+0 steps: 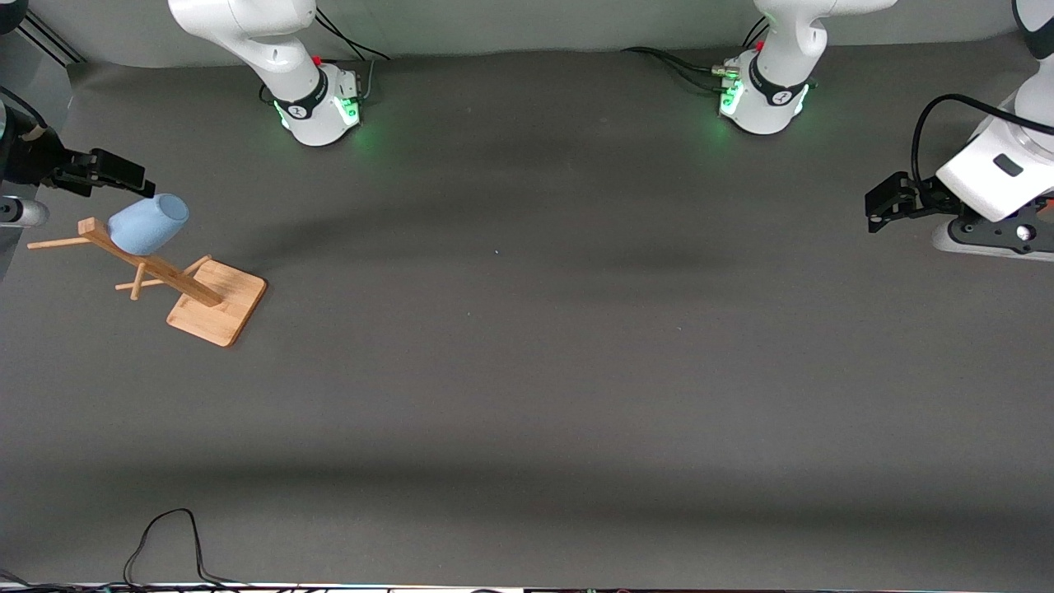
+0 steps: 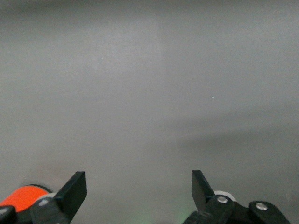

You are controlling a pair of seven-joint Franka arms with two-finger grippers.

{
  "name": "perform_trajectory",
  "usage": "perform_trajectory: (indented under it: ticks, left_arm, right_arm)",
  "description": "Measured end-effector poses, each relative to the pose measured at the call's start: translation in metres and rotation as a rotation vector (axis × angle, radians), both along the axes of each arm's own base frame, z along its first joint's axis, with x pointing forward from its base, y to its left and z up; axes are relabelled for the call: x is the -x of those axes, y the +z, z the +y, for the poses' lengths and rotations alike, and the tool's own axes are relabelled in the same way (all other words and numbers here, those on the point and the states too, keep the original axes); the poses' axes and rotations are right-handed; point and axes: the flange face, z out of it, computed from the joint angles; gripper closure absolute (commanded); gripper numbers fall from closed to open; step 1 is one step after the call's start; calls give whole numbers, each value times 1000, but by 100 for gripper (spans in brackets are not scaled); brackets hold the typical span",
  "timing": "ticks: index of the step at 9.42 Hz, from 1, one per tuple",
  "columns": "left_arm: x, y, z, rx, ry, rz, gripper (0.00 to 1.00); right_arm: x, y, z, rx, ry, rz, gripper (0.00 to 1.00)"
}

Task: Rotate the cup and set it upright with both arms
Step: 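Move the right gripper toward the light blue cup on the wooden stand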

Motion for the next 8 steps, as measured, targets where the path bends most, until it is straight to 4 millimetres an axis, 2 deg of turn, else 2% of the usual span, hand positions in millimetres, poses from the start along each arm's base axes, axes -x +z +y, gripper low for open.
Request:
perform_trajectory:
  ticks: [3, 5, 8]
  left_arm:
    - [0, 0, -1, 1, -2, 0, 0]
    - [0, 0, -3, 4, -5, -1, 0]
    - [0, -1, -10, 5, -17, -3, 0]
  right_arm:
    - [-4, -8, 6, -16, 53, 41, 0]
    - [-14, -15, 2, -126, 337, 42, 0]
    - [-16, -11, -32, -260, 648, -22, 0]
